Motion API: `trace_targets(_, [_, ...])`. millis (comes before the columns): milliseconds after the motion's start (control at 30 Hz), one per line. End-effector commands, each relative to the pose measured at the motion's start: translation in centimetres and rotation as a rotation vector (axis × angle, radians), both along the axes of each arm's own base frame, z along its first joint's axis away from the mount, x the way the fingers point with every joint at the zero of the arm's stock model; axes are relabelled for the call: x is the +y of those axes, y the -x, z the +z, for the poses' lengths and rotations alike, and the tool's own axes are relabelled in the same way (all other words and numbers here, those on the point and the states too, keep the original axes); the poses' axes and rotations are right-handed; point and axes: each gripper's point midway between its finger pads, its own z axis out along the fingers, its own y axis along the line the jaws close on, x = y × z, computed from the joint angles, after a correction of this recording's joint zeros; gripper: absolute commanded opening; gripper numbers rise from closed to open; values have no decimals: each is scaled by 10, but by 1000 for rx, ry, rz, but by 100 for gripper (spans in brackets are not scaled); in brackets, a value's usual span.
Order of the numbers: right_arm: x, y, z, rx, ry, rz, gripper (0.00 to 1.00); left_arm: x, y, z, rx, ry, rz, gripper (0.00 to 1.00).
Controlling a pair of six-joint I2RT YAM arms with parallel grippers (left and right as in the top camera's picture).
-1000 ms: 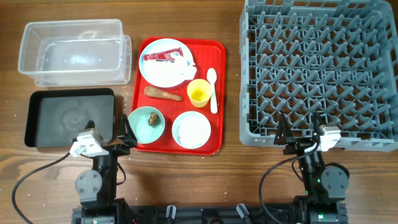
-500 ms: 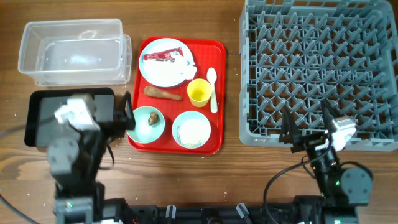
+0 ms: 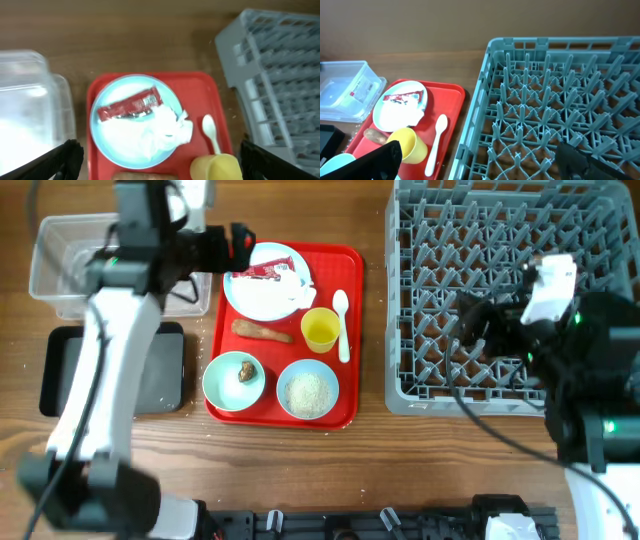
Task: Sort waste into correct bins and load items into the dishwasher rack
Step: 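Grasp the white tissue on the blue plate with the left gripper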
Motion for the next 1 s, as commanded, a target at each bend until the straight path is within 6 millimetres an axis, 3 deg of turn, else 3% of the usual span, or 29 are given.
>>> trace_targets(0, [3, -12, -21, 112, -80, -32, 100, -19, -11, -50, 111, 15, -79, 100])
trace_targets(167, [3, -19, -50, 221, -94, -48, 100, -25, -22, -109, 189, -31, -136, 100])
trace_targets(367, [3, -20, -55, 236, -88, -44, 100, -32, -30, -176, 213, -306, -217, 100])
trace_targets(500, [3, -19, -56, 244, -88, -45, 100, -34, -44, -196, 171, -451, -209, 100])
trace_targets(667, [3, -17, -58, 252, -88, -45, 100, -33, -56, -205, 142, -458, -190, 100])
trace_targets(967, [3, -18, -60, 260, -88, -46, 100, -35, -52, -241, 199, -466, -210, 100])
